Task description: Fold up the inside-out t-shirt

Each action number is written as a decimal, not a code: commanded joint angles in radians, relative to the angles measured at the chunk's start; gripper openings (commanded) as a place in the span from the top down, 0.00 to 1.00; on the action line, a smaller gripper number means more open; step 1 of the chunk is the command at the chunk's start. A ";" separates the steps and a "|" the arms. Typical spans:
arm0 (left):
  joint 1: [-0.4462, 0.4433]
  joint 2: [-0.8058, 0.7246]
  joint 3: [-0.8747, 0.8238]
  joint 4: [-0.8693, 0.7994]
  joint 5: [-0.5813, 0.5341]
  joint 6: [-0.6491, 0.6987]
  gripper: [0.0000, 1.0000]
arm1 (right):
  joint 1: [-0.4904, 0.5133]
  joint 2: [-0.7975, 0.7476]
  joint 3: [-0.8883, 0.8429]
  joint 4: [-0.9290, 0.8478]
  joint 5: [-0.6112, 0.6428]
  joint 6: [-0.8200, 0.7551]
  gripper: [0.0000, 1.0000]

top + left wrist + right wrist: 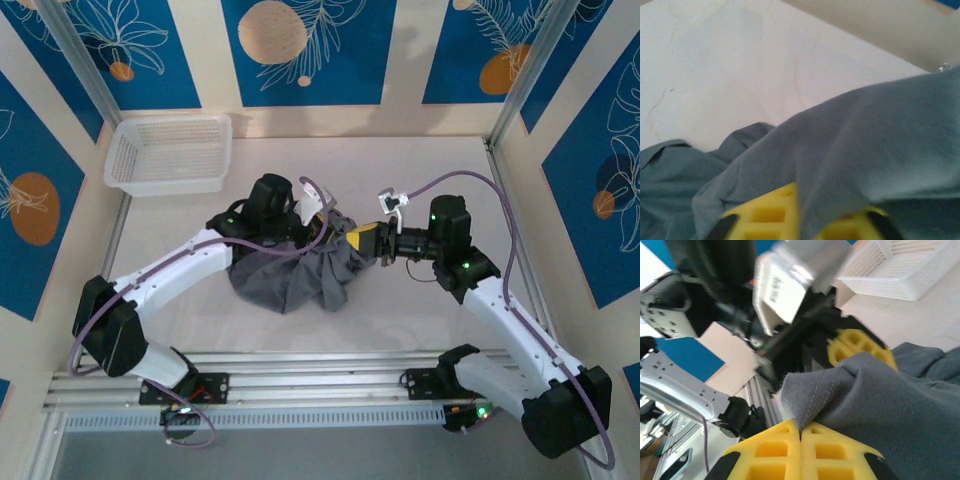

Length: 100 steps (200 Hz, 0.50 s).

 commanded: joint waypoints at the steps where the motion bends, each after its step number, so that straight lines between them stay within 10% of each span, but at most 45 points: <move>1: 0.034 -0.056 0.027 0.157 0.240 -0.234 1.00 | -0.030 -0.001 -0.002 -0.119 0.238 -0.015 1.00; 39: 0.049 -0.150 -0.027 0.281 0.395 -0.477 1.00 | -0.155 0.060 -0.091 -0.100 0.174 -0.037 1.00; 100: 0.050 -0.161 -0.033 0.151 0.385 -0.391 1.00 | -0.073 -0.169 -0.141 0.009 0.285 -0.152 0.52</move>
